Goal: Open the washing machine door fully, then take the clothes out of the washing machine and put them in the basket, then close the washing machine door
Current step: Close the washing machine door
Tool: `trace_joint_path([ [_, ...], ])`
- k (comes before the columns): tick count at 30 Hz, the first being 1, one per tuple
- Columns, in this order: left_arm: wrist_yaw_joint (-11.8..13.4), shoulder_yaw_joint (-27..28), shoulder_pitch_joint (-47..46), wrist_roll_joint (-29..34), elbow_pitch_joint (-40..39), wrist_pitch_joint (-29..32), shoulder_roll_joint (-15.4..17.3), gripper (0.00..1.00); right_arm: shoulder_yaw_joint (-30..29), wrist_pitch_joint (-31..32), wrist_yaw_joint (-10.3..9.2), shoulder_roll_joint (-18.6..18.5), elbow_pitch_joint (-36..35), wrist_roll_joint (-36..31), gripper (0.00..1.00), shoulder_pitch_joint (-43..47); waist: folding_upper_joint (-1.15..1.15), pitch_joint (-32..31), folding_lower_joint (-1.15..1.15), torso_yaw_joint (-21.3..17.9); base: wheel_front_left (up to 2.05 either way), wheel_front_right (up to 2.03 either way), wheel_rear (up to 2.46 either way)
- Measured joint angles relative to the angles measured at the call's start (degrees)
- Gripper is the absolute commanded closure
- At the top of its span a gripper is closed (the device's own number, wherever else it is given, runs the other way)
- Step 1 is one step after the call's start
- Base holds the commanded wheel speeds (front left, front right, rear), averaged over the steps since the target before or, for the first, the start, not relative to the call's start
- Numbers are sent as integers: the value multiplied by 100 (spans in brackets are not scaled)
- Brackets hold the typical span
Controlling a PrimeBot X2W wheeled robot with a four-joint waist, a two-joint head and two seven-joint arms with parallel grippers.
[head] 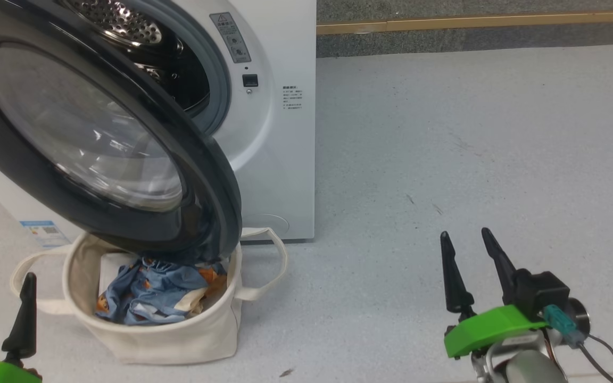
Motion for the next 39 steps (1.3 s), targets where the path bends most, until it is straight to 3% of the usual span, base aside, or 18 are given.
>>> trace_joint_path([
  [8,-1,-170,-4,-48,35,0,54,0,79,0,0,14,153,48,3,29,0,9,0,11,0,0,0],
  [9,-1,-185,-5,-34,59,0,70,0,83,0,0,24,175,52,65,29,0,8,0,12,0,0,0],
  [10,-1,-193,-8,-5,88,0,82,0,79,0,0,25,207,51,100,29,0,8,0,16,0,0,0],
  [18,-1,-266,-118,70,147,0,9,0,-37,0,0,26,172,271,100,-32,0,66,0,130,0,0,0],
  [24,-1,-492,-376,168,203,0,-222,0,64,0,0,25,-80,301,100,-637,0,122,0,386,0,0,0],
  [31,-1,-924,-717,410,341,0,-414,0,634,147,0,20,-320,498,100,-1259,0,125,0,861,0,0,0],
  [39,-1,-1285,-1193,501,413,0,-668,0,1926,311,0,-8,-312,813,100,-2309,0,246,0,1481,0,0,0],
])
